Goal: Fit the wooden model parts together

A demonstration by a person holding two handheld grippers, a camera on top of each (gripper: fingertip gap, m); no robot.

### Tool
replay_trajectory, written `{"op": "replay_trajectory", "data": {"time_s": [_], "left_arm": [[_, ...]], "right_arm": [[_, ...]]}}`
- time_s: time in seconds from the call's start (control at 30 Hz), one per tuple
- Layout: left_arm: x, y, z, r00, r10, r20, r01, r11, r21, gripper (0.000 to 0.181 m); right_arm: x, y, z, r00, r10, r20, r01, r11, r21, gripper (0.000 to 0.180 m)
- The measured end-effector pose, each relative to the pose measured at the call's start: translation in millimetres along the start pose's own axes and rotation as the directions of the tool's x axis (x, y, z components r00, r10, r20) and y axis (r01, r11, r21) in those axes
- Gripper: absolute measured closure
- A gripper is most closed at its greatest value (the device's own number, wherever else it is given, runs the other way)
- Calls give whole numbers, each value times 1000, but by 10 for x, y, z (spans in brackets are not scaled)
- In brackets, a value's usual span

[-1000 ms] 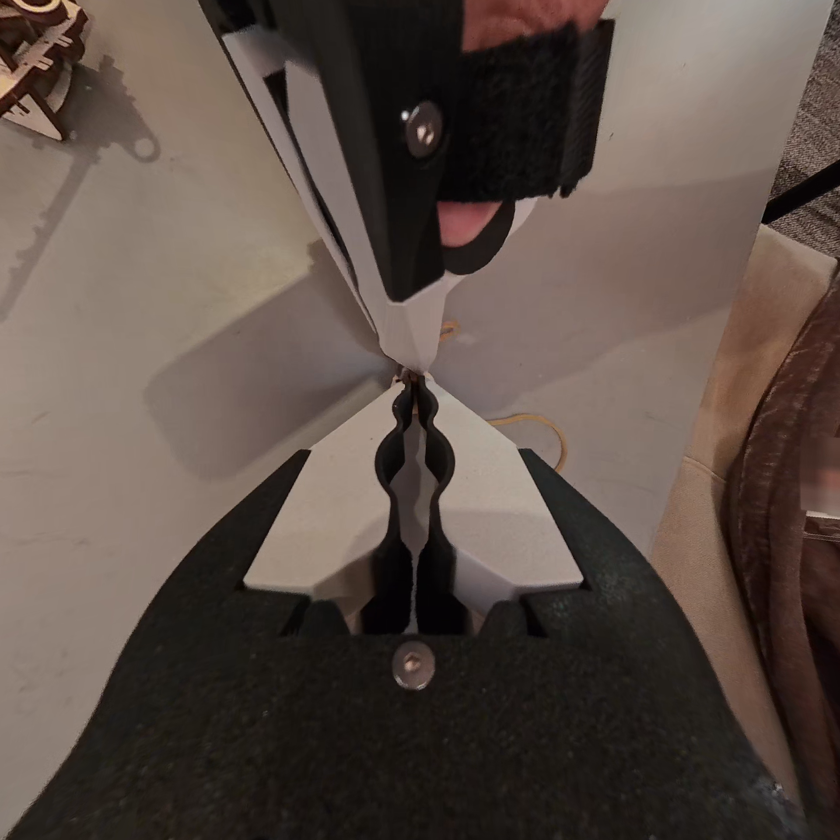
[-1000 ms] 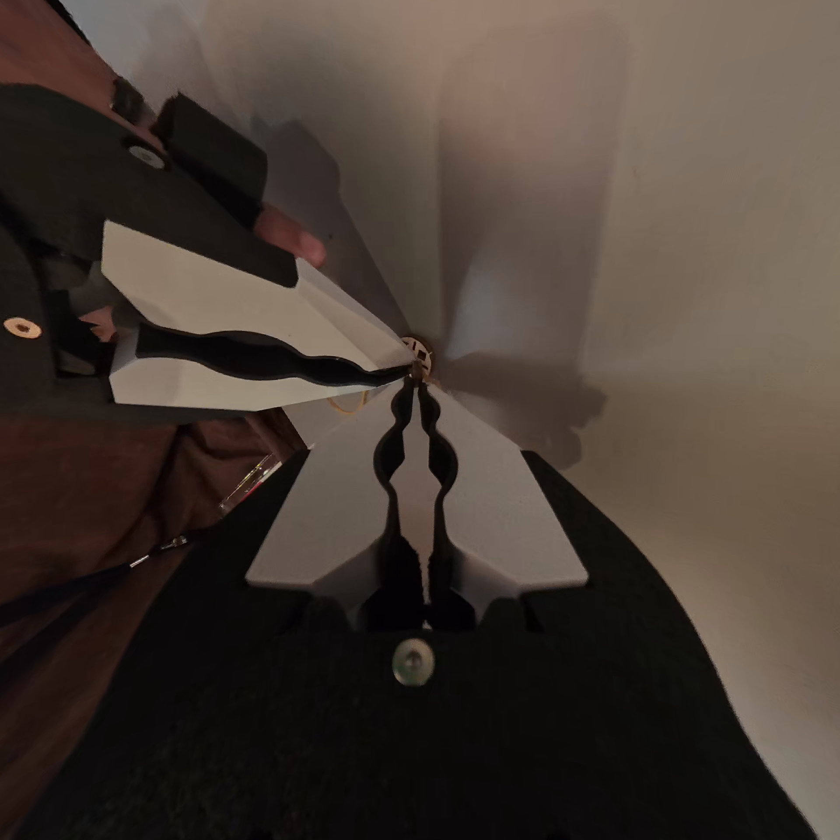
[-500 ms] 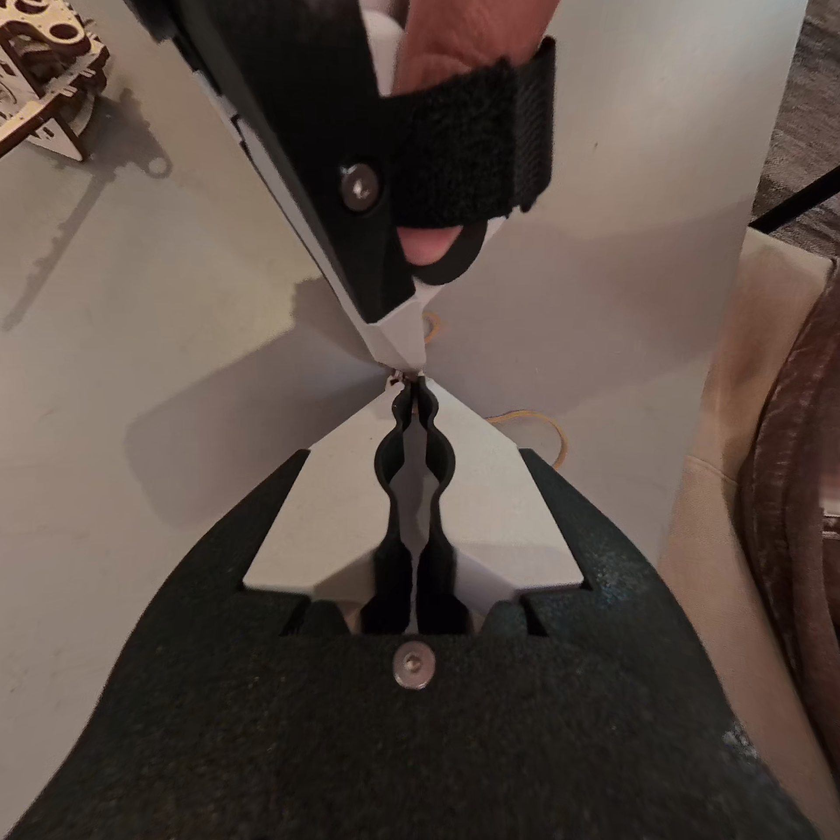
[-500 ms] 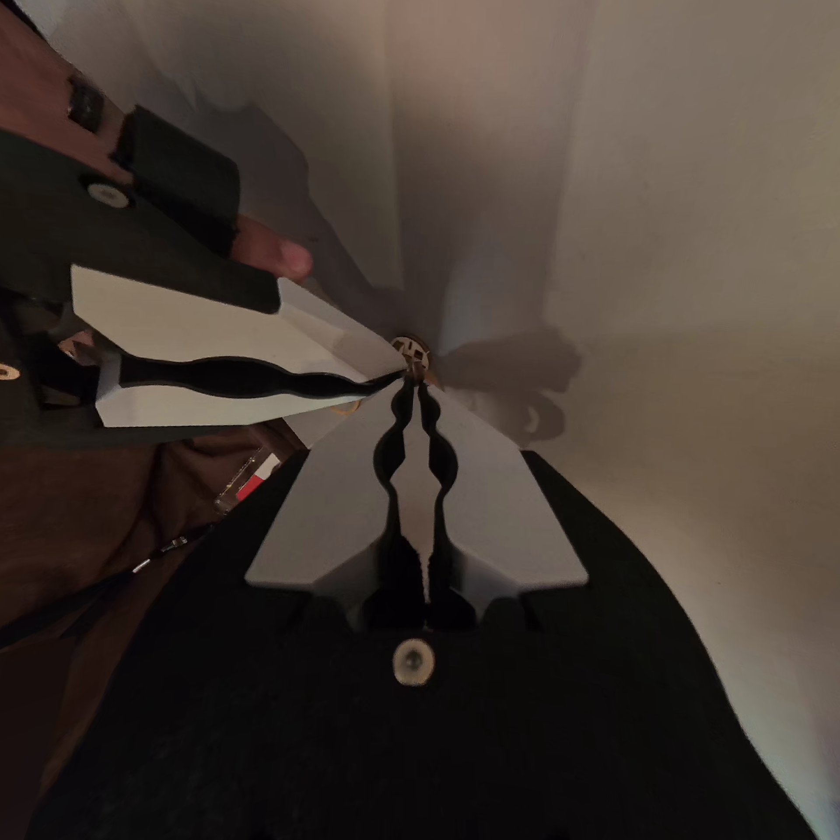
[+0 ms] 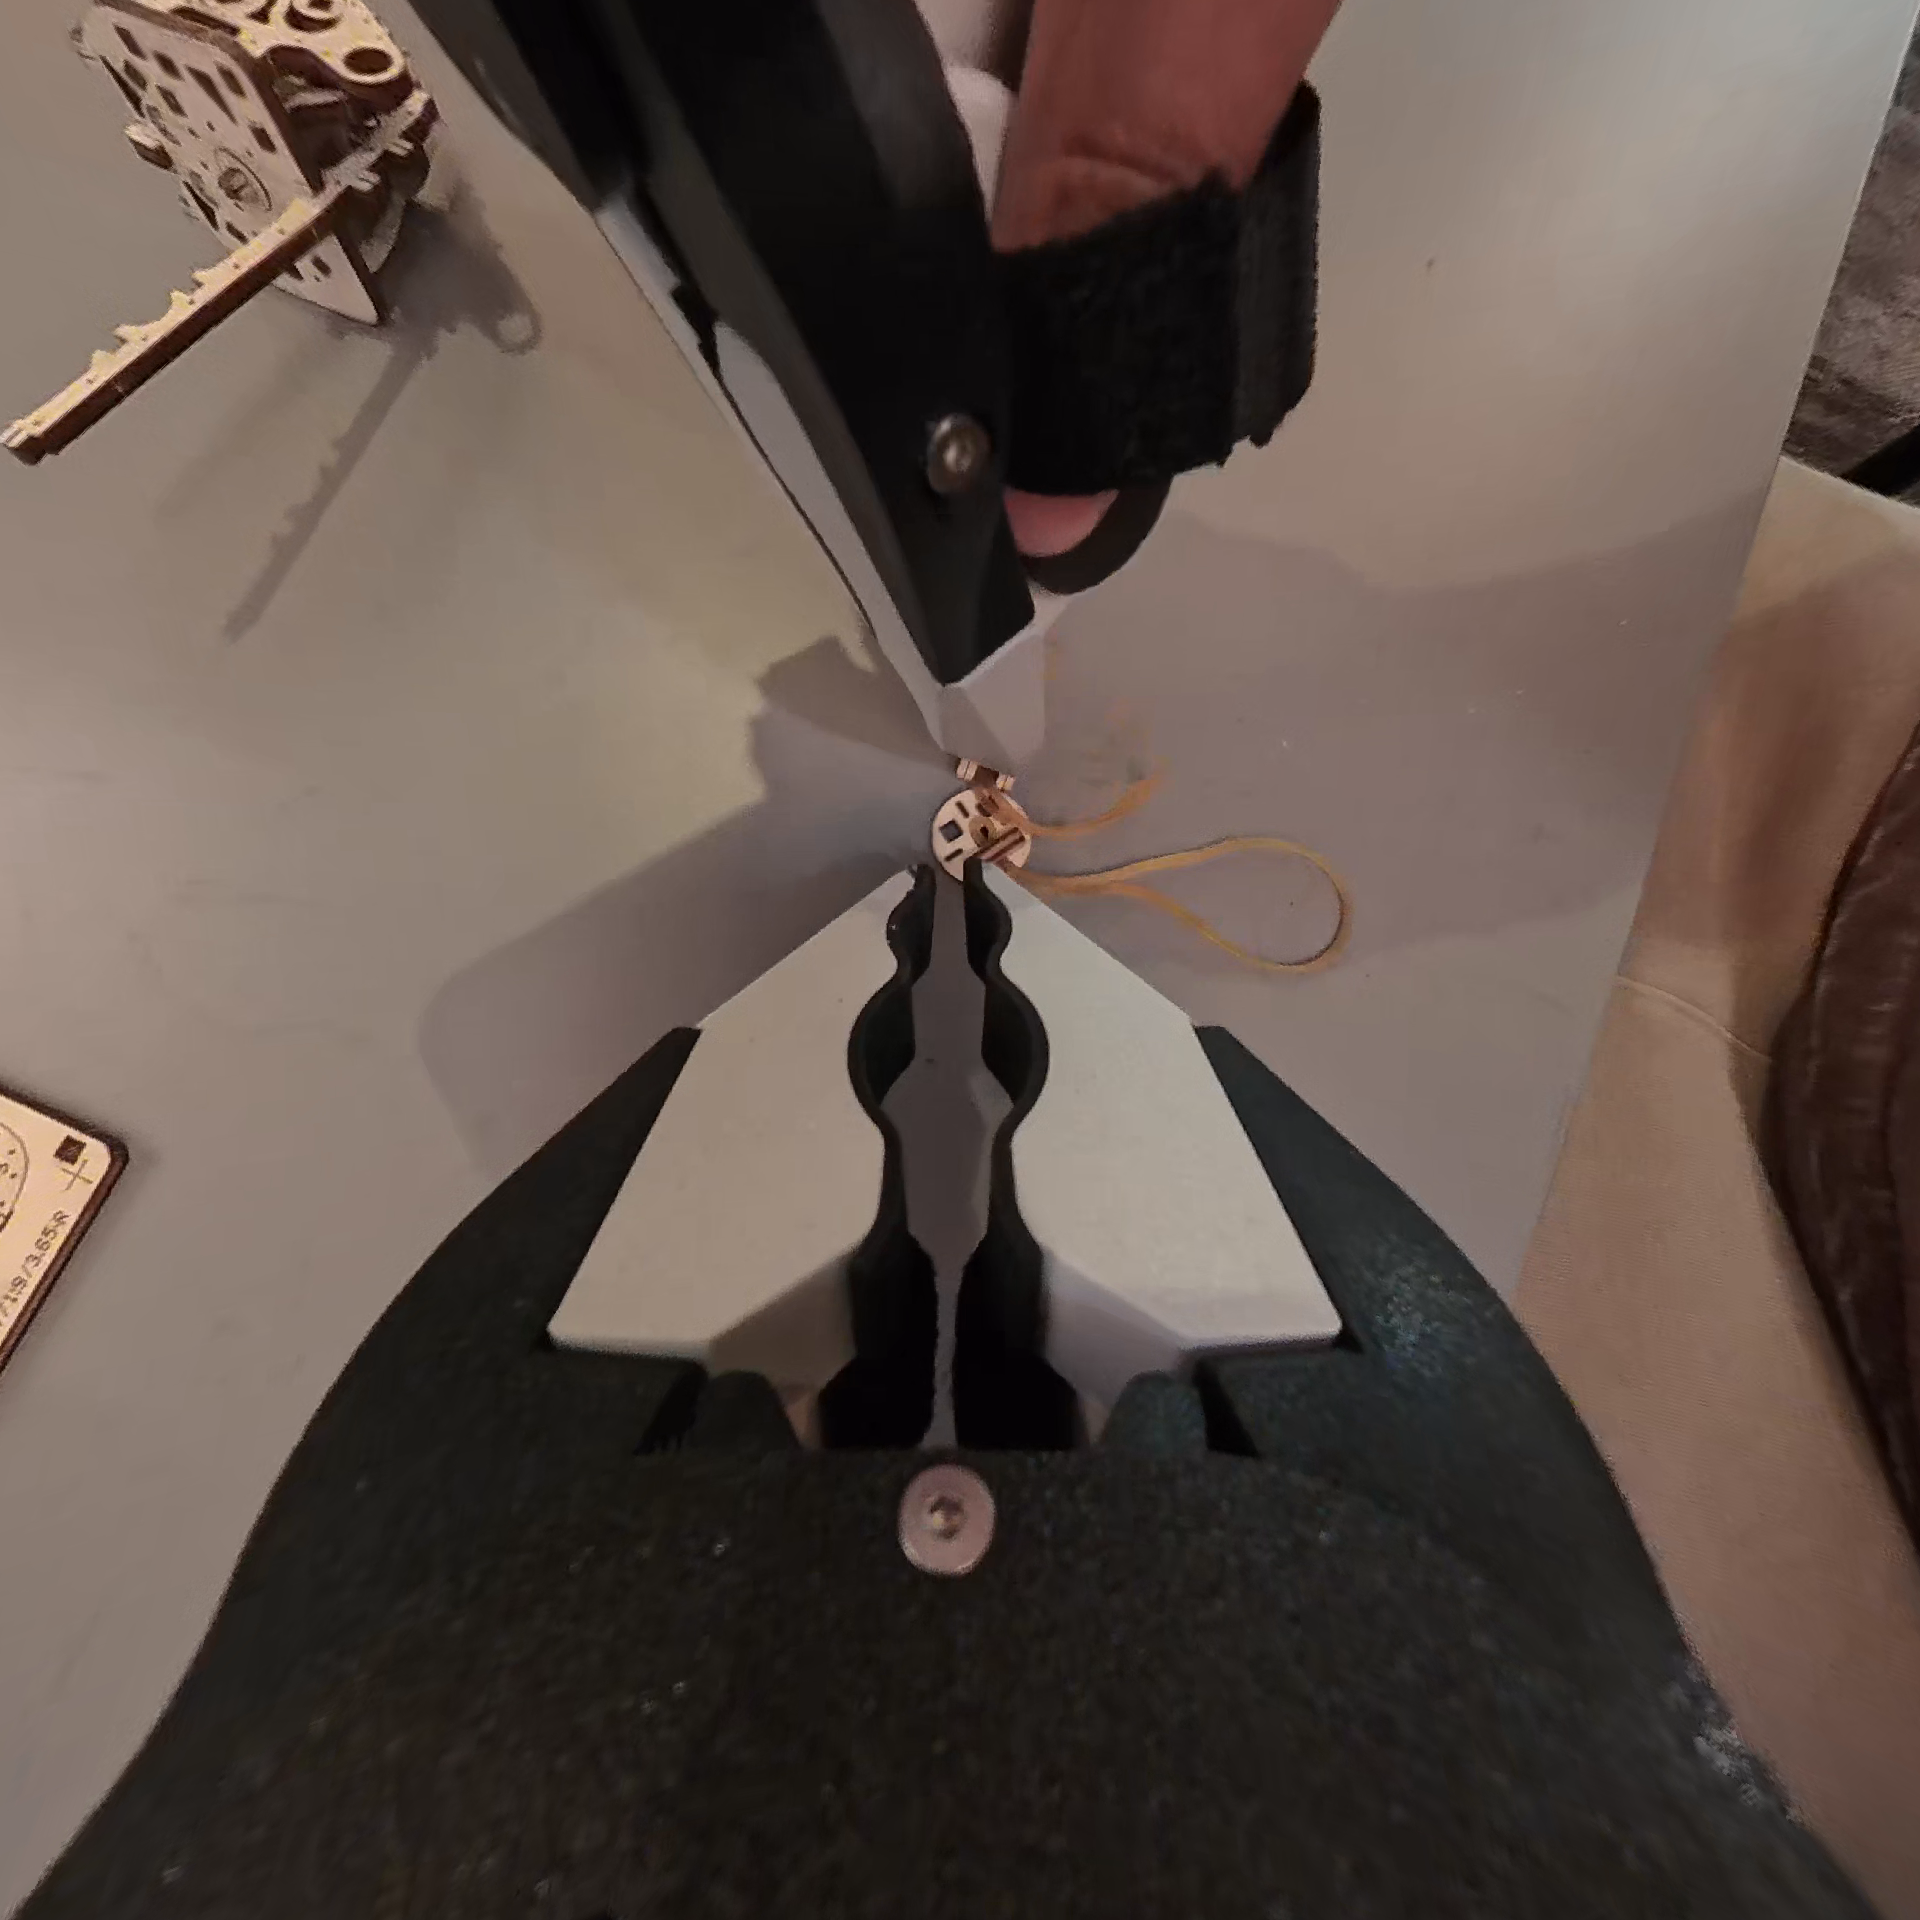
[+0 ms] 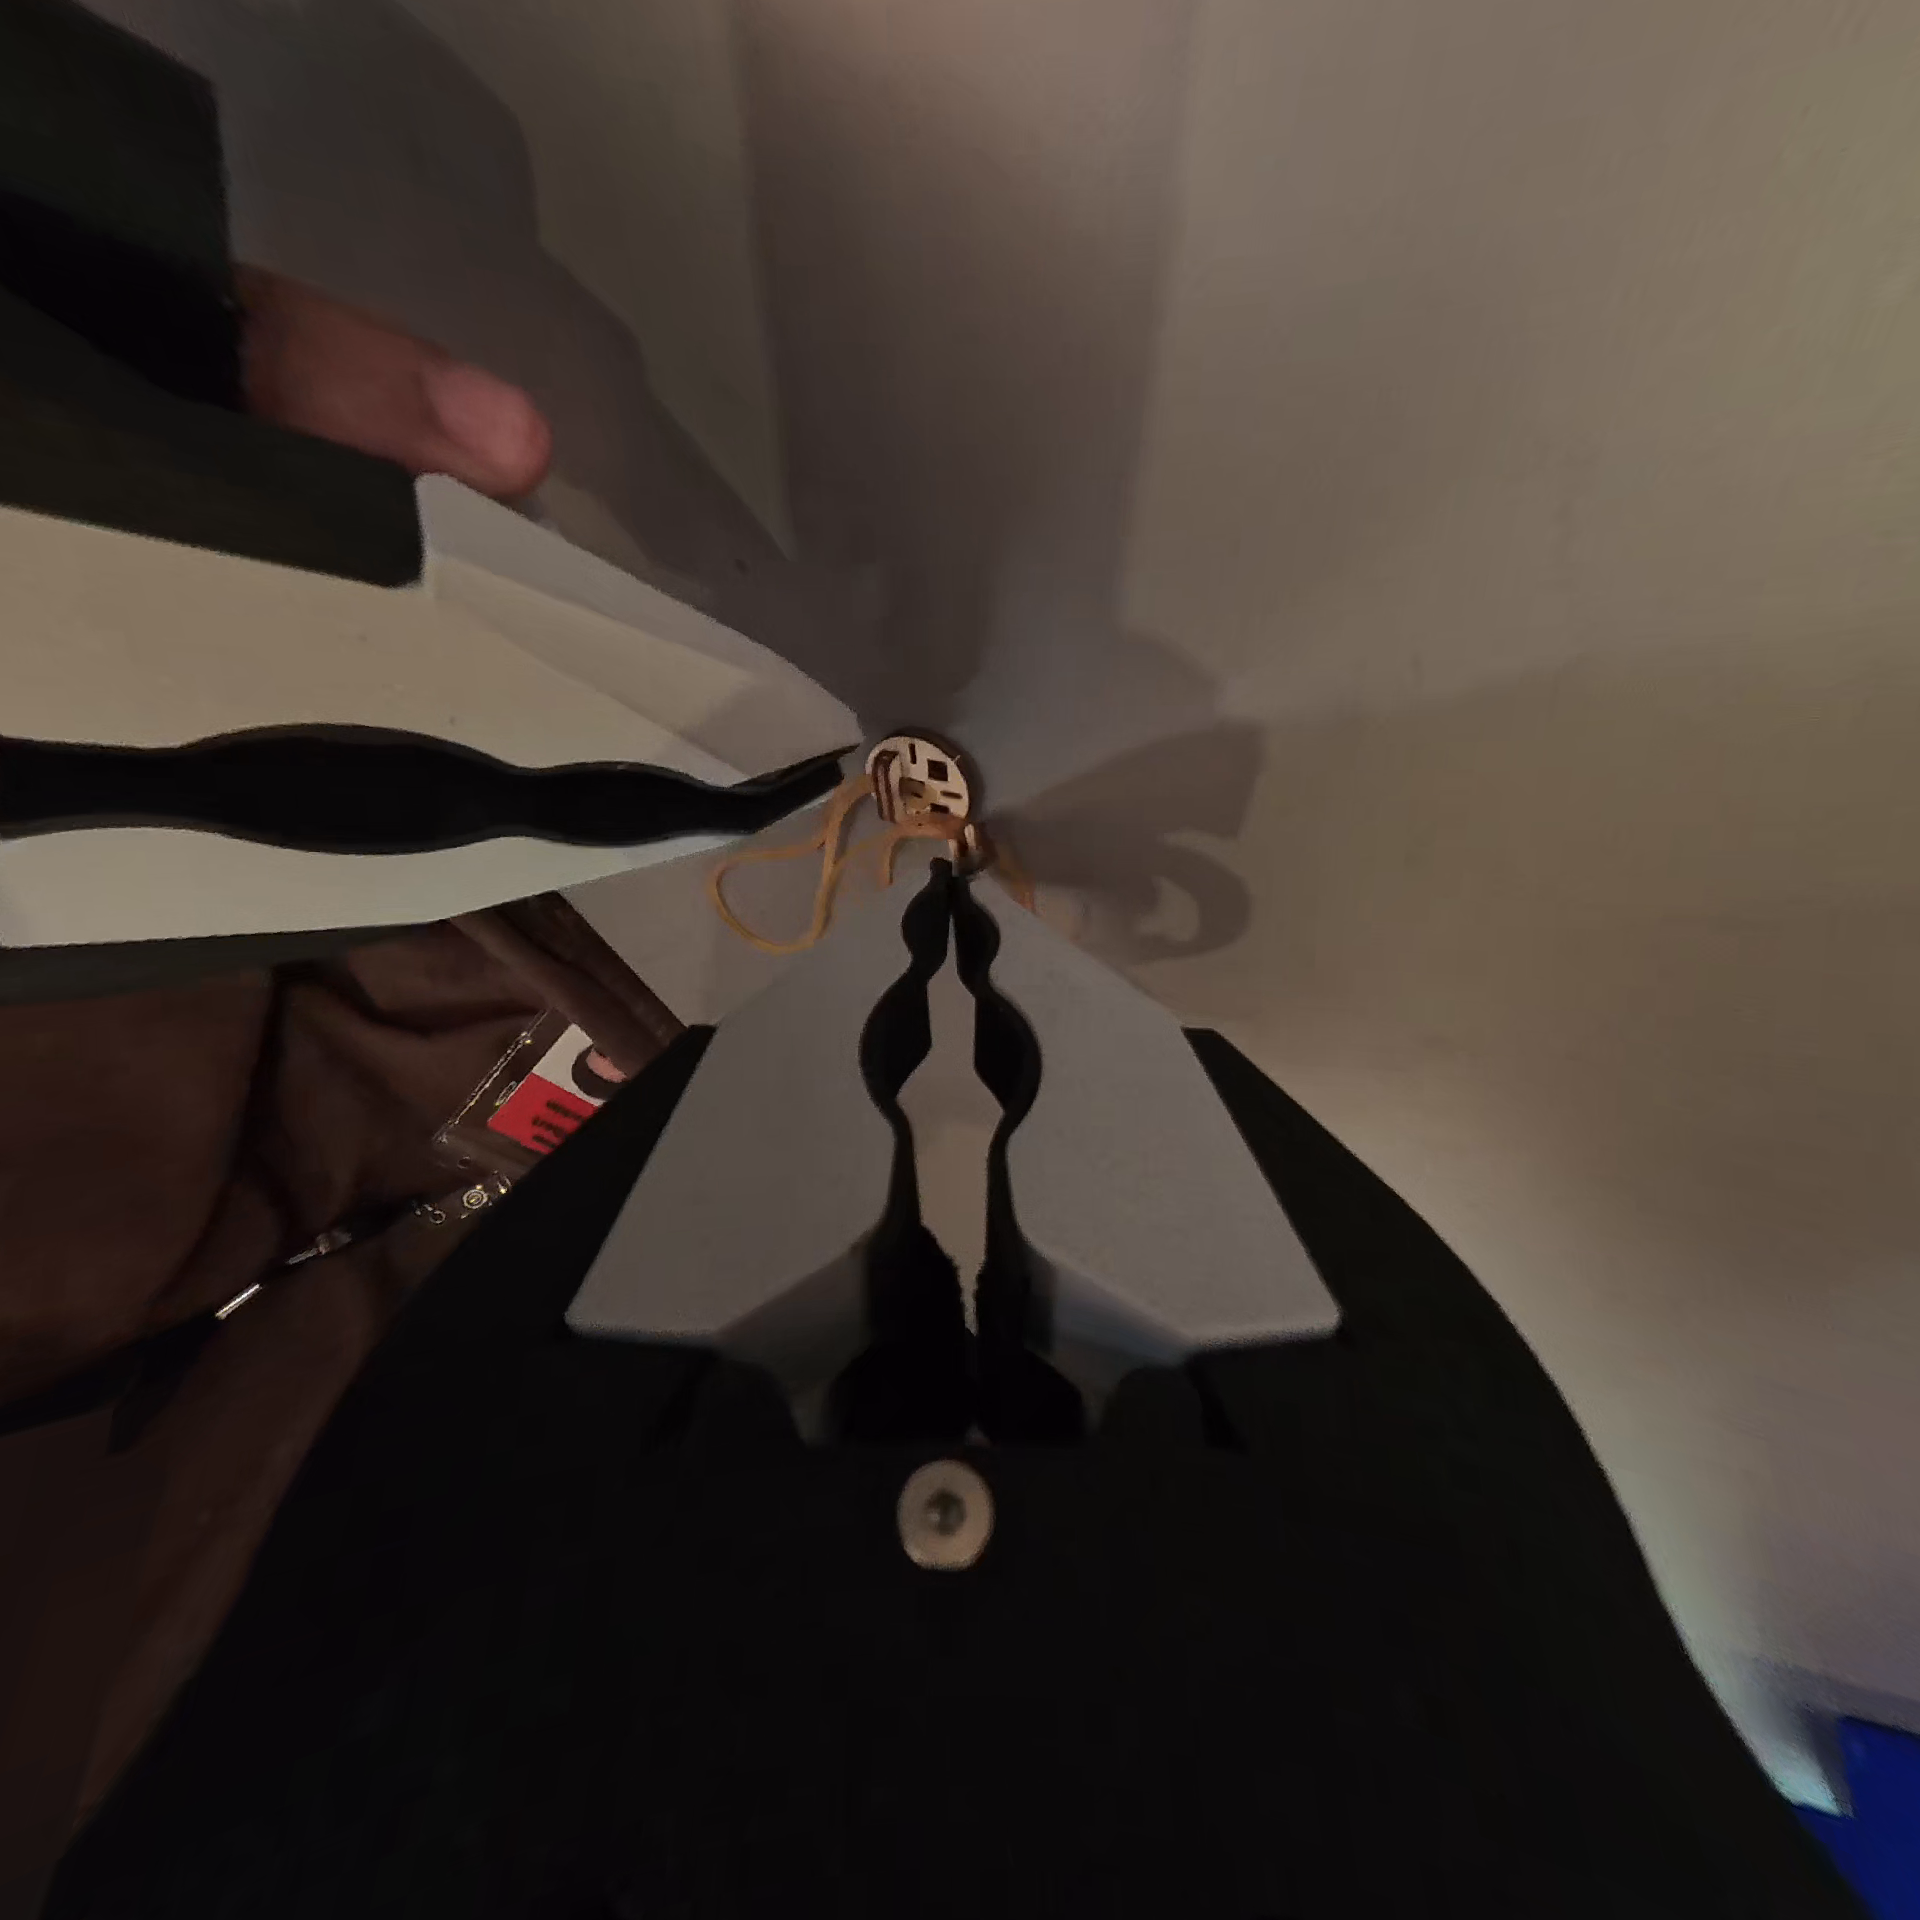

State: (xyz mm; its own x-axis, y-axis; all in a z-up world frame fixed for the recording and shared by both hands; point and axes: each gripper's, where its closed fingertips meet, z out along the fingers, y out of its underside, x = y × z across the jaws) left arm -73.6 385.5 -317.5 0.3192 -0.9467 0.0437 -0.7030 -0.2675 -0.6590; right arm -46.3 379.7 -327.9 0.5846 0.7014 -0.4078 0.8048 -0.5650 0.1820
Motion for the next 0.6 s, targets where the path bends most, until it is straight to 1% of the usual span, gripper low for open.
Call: {"op": "replay_trajectory", "data": {"time_s": [0.1,0.17,0.27,0.43,0.5,0.57,0.6], "left_arm": [[1,-18,15,1000,12,23,-13,1000,8,177],[6,-76,-4,999,21,34,-22,999,39,177],[17,-181,-56,997,57,54,-61,994,93,175],[35,-253,-74,989,117,89,-127,984,125,173],[29,-221,-15,989,114,94,-123,988,96,171],[-26,-180,42,986,104,129,-113,992,58,168],[-28,-176,63,986,96,133,-104,993,53,165]], "right_arm": [[-38,7,-16,999,-8,41,6,999,41,180],[-33,30,-57,998,-12,58,7,997,81,180],[-61,71,-143,993,-58,101,40,985,170,180],[-84,206,-277,978,-151,145,95,938,334,180],[-65,233,-351,973,-200,118,129,887,443,180],[-23,275,-434,970,-236,52,164,800,577,179],[6,308,-470,975,-221,30,152,755,638,179]]}}
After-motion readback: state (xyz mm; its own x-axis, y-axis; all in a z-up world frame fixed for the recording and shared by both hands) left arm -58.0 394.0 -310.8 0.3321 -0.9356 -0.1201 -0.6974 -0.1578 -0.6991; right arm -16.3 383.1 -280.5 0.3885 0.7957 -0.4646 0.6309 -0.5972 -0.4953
